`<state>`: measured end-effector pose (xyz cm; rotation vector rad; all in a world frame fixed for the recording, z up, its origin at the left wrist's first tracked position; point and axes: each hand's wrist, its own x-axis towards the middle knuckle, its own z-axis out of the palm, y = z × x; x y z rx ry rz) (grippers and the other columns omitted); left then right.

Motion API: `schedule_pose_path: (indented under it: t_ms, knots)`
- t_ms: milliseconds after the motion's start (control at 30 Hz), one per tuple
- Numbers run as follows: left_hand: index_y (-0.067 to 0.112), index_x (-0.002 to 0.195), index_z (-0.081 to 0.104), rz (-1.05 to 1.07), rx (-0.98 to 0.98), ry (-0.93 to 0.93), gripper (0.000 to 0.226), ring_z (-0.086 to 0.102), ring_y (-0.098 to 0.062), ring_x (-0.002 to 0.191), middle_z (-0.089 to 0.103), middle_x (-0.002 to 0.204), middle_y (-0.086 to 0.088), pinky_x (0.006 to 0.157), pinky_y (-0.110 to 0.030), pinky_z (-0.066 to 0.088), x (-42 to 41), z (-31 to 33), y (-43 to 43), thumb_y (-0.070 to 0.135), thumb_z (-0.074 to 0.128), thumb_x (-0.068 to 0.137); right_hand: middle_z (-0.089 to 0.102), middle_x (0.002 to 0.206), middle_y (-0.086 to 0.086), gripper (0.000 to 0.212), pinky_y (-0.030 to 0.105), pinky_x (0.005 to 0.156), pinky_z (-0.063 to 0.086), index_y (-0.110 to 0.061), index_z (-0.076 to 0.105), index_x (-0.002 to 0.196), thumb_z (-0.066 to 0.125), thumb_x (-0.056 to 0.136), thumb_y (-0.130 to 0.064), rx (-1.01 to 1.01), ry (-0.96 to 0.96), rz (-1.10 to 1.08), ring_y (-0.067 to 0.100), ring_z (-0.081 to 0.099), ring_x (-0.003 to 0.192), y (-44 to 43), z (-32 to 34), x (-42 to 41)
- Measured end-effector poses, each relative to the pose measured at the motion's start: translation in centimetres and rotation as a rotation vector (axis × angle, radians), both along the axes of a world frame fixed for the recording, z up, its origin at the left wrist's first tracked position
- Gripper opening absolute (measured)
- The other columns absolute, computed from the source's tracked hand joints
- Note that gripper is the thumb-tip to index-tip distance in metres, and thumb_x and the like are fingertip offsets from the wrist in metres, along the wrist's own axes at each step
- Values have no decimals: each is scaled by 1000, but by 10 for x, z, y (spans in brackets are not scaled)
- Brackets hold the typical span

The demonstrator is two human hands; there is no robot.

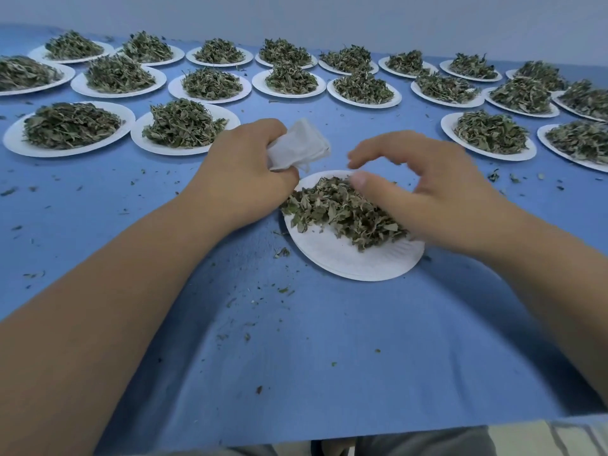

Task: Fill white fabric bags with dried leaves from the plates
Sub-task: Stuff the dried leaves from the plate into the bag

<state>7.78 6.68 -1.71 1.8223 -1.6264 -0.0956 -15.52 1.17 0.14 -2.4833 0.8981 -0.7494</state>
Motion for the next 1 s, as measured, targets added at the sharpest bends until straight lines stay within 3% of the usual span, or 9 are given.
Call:
schedule_pose_path:
  t_ms: [133, 267, 433, 600, 700, 767, 833, 867, 1000]
  knots:
    - [21, 87, 55, -23, -41, -10, 11, 51, -11, 69, 55, 75, 3, 53, -27, 34, -2, 3, 2, 26, 65, 86, 55, 120, -31, 51, 21, 88, 41, -48, 54, 125, 49, 83, -76, 58, 257, -47, -13, 48, 114, -5, -5, -47]
    - [26, 89, 53, -78, -24, -64, 12, 50, -10, 66, 53, 72, 6, 52, -28, 29, -10, 1, 3, 22, 63, 85, 34, 126, -54, 78, 15, 89, 35, -63, 34, 138, 57, 68, -89, 116, 381, 34, -26, 33, 121, 4, -11, -73]
    - [28, 86, 51, -94, -6, -76, 12, 51, -16, 64, 53, 70, 4, 52, -29, 31, -12, -2, 3, 22, 62, 85, 49, 139, -37, 76, 21, 96, 40, -54, 36, 143, 73, 78, -66, 186, 291, 37, -14, 44, 130, 1, -13, -85]
    - [28, 90, 55, -88, -17, -66, 11, 53, -15, 66, 56, 72, 5, 52, -28, 35, -12, -2, 4, 23, 62, 84, 63, 117, -36, 59, 19, 87, 45, -52, 51, 128, 80, 77, -47, 132, 218, -60, -12, 55, 112, -3, -16, -83]
    - [28, 90, 55, -81, -16, -67, 11, 54, -16, 66, 56, 72, 4, 52, -28, 34, -13, -3, 4, 22, 62, 85, 66, 112, -34, 51, 23, 89, 46, -48, 58, 123, 75, 83, -22, 94, 232, -69, -10, 58, 111, -7, -7, -81]
    - [27, 91, 56, -79, -18, -73, 10, 54, -14, 66, 56, 72, 3, 51, -27, 33, -13, -4, 3, 22, 62, 85, 64, 112, -35, 50, 19, 83, 47, -46, 59, 121, 65, 84, -14, 116, 214, -81, -13, 56, 109, -11, -1, -77]
    - [26, 91, 57, -78, -20, -68, 10, 54, -13, 67, 57, 72, 3, 51, -27, 33, -14, -4, 3, 21, 63, 85, 60, 109, -34, 41, 8, 69, 45, -44, 61, 119, 57, 82, -26, 129, 145, -75, -18, 52, 104, -10, 2, -68]
    - [26, 91, 57, -80, -25, -65, 10, 54, -13, 67, 57, 73, 3, 51, -27, 33, -13, -4, 3, 21, 63, 85, 58, 113, -33, 41, 7, 72, 43, -44, 59, 122, 56, 82, -34, 125, 128, -56, -19, 49, 107, -8, 2, -60]
    - [24, 90, 58, -92, -53, -55, 9, 54, -15, 66, 57, 72, 3, 53, -28, 36, -12, -4, 4, 21, 64, 85, 46, 144, -19, 73, 26, 111, 31, -38, 45, 145, 63, 84, -72, -39, 368, 122, 1, 37, 136, -1, -2, -25]
